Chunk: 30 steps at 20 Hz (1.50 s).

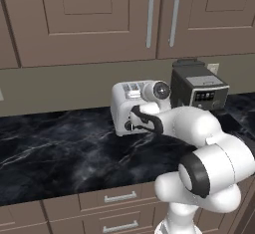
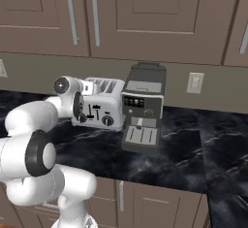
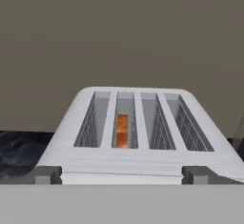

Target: Start the toaster. Once the lever pops up, take the bread to the plate on the dining counter.

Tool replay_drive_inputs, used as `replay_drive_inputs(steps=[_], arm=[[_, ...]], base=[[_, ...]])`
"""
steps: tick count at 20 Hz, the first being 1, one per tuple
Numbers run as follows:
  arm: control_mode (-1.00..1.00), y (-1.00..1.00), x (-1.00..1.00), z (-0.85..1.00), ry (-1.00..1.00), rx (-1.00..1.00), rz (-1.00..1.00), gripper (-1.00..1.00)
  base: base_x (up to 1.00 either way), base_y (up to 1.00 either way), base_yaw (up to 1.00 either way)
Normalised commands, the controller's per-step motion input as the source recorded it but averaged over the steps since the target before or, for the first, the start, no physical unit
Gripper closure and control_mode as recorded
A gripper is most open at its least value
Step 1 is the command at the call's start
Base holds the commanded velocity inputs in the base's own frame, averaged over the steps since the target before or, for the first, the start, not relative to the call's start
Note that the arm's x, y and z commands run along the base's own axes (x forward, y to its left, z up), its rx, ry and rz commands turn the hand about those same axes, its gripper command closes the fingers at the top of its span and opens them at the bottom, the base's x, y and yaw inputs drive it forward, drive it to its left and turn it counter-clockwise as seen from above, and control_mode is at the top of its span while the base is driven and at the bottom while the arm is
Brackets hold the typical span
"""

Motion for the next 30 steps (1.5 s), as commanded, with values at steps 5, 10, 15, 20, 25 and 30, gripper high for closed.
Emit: replay_drive_inputs(steps=[5,10,15,20,25,30], arm=[[-1.0,-0.01,0.23,0.0,0.0,0.03,0.0,-1.0],[-1.0,-0.04,0.2,0.0,0.02,0.07,0.0,-1.0],[-1.0,-0.2,0.22,0.0,0.06,0.1,0.0,-1.0],[-1.0,-0.08,0.19,-0.17,0.0,0.01,0.0,-1.0],[-1.0,0.0,0.04,-0.25,0.0,-0.02,0.0,-1.0],[-1.0,0.0,0.0,-0.03,0.0,0.0,0.0,-1.0]], base=[[0.0,0.0,0.0],[0.0,0.0,0.0],[0.0,0.0,0.0],[0.0,0.0,0.0],[0.0,0.0,0.0],[0.0,0.0,0.0]])
